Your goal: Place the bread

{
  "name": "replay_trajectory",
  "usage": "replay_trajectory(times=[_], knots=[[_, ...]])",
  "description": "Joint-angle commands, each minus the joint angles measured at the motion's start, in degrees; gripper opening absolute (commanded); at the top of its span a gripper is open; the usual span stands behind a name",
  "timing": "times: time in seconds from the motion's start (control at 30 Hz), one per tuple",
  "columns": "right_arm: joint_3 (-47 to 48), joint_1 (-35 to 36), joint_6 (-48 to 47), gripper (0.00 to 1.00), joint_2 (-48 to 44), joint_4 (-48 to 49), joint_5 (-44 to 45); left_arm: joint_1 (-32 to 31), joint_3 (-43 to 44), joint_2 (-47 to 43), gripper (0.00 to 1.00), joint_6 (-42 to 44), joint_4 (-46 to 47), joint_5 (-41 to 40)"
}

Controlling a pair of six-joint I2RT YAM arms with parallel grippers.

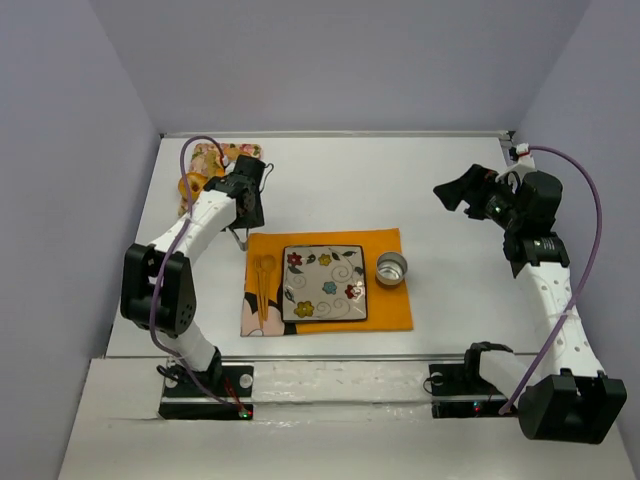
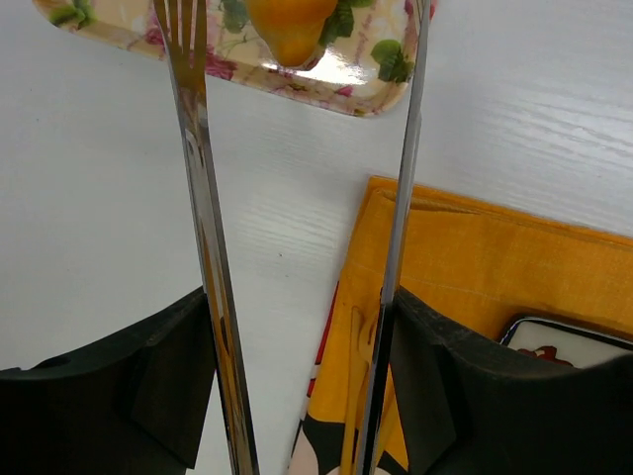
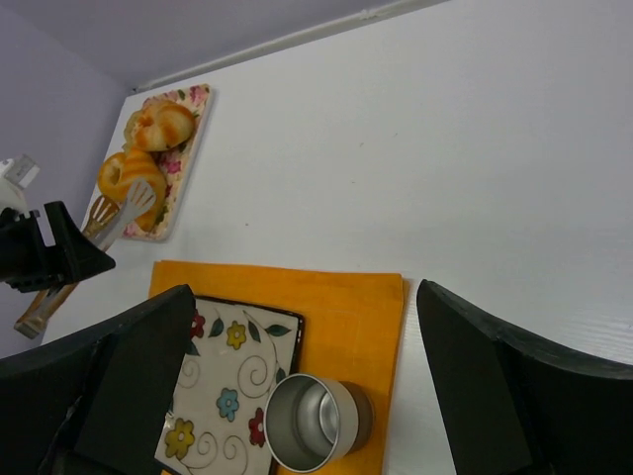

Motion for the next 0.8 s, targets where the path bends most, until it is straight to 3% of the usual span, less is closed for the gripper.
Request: replay_trajectory(times=[0.0, 0.57, 0.63, 0.77], knots=[[-0.1, 0.0, -1.9, 1.00, -0.3, 1.6, 1.4, 2.3, 2.8, 0.4, 0.73, 3.2, 0.1, 3.2], [-0.1, 0.0, -2.7, 1.00, 1.2, 1.6, 4.3, 5.0, 7.5, 9.0, 0.72, 6.1, -1.2, 4.2], [-0.1, 0.0, -2.8, 1.00, 1.1, 1.6, 4.5, 5.0, 8.3, 9.7, 0.70, 5.9, -1.3, 4.2], [-0.1, 0.0, -2.7, 1.00, 1.2, 1.6, 4.4, 5.0, 9.6, 9.8, 0.54, 5.1, -1.7, 4.2]])
